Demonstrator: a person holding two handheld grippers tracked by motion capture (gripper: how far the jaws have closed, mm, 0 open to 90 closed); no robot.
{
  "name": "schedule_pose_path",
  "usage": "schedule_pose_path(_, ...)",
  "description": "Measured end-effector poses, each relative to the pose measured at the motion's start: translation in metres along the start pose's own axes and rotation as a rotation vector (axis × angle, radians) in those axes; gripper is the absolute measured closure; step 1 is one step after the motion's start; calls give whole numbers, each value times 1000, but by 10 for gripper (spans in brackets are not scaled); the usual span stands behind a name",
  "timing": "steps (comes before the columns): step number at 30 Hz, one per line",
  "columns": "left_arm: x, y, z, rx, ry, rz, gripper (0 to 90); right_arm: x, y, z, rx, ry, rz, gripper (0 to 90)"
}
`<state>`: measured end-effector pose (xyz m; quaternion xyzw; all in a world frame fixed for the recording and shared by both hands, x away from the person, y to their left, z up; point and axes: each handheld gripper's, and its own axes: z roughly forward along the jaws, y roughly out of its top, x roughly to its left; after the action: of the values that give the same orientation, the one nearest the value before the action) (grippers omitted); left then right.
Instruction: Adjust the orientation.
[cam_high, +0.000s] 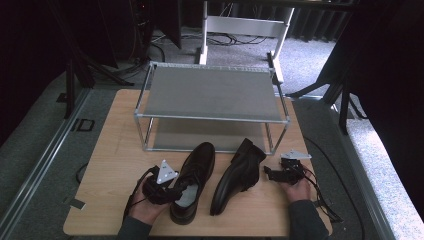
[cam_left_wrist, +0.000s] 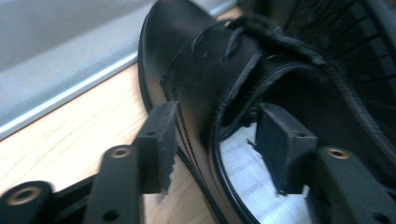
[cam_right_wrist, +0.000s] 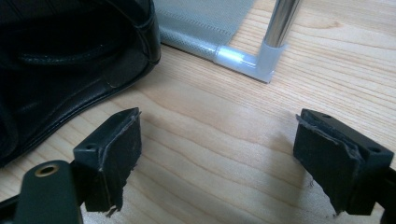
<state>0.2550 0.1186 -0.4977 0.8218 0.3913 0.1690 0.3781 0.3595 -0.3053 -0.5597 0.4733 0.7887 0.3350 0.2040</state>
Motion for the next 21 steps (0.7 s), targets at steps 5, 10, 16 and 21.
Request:
schedule_pose_path(5,-1,3,4,-8,36,-6,644,0,0,0,0,0,0,147)
schedule_pose_path(10,-7,3,-2,-44,138,48,791,0,0,0,0,0,0,147)
schedule_pose_path(16,-2,-2,-6,-85,222,12,826,0,0,0,0,0,0,147)
schedule_pose_path(21,9,-5,-13,-85,301,-30,823,0,0,0,0,0,0,148)
